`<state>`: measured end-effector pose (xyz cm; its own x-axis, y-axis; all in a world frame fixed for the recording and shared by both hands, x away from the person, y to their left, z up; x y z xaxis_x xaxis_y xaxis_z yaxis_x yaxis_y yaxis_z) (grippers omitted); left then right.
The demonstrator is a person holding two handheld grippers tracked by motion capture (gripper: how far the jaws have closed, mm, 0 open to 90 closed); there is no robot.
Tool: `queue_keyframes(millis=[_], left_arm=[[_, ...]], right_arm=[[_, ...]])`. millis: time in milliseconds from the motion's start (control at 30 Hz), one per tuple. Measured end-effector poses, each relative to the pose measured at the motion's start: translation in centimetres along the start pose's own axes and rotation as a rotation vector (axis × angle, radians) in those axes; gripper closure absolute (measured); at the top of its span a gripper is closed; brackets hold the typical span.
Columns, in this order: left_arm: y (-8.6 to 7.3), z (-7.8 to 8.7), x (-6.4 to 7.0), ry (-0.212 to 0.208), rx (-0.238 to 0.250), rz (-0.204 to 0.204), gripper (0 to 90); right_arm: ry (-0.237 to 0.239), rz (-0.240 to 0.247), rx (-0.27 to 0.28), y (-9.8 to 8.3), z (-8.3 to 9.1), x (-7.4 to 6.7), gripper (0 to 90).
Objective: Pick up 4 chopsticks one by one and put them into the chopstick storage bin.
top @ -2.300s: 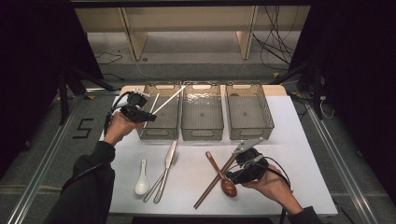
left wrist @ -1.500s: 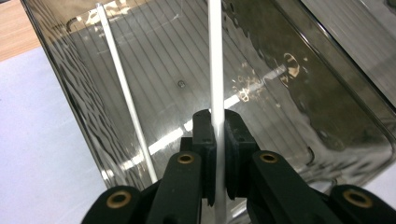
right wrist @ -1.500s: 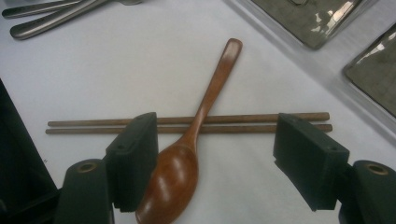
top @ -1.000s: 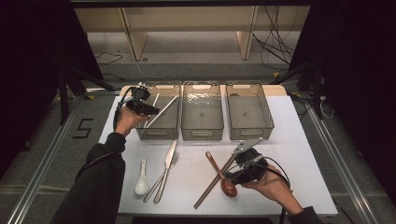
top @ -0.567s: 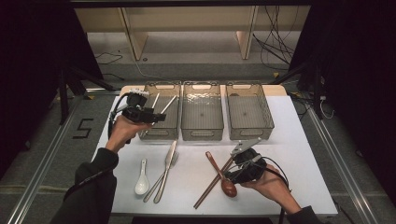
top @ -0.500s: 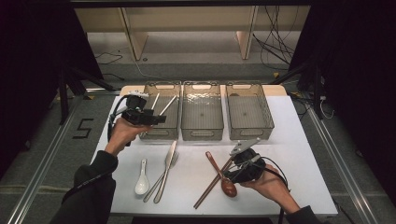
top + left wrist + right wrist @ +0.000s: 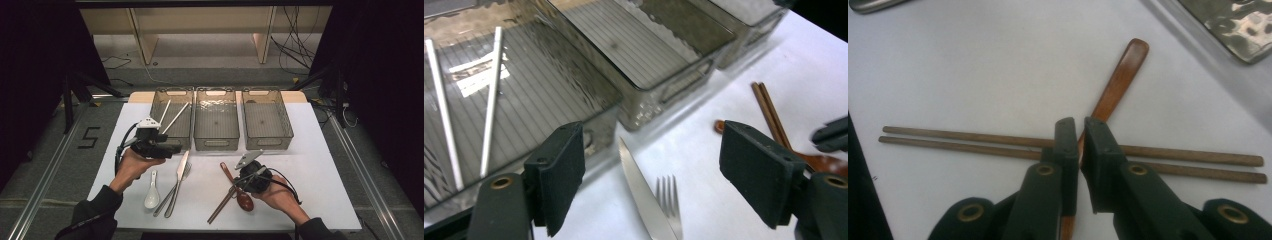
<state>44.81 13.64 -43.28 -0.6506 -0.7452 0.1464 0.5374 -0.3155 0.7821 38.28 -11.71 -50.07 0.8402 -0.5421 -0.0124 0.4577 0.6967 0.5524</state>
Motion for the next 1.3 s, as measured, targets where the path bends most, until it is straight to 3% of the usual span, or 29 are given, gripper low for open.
queue_keyframes(millis=[300,633,867,1300], left_arm=[[-1.6,0.9,1.3,-0.009,0.008,-0.036,23.9],[-2.5,1.3,0.8,0.011,0.01,-0.014,23.3],[-2.8,1.5,0.8,0.021,-0.001,-0.026,23.1],[-3.1,1.5,0.9,0.02,-0.004,-0.034,23.1]], right_arm=[[0.008,0.023,-0.05,0.1,-2.0,-0.3,90.0],[-0.026,0.041,-0.086,0.0,-2.7,0.0,90.0],[-0.083,0.007,-0.116,-0.8,-2.2,1.5,90.0],[-0.121,-0.071,-0.133,-2.5,-0.5,4.0,89.8]])
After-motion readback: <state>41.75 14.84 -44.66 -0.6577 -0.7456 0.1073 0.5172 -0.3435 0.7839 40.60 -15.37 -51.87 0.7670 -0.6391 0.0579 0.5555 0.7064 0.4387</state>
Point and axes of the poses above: each handheld gripper's, and its own axes: z roughly backward along the jaws, y roughly out of its top, x roughly to its right, the point moved 7 cm from there along -z, roughly forward along the jaws, and after that the axes turned 1 degree about x, right-handed, at the moved point
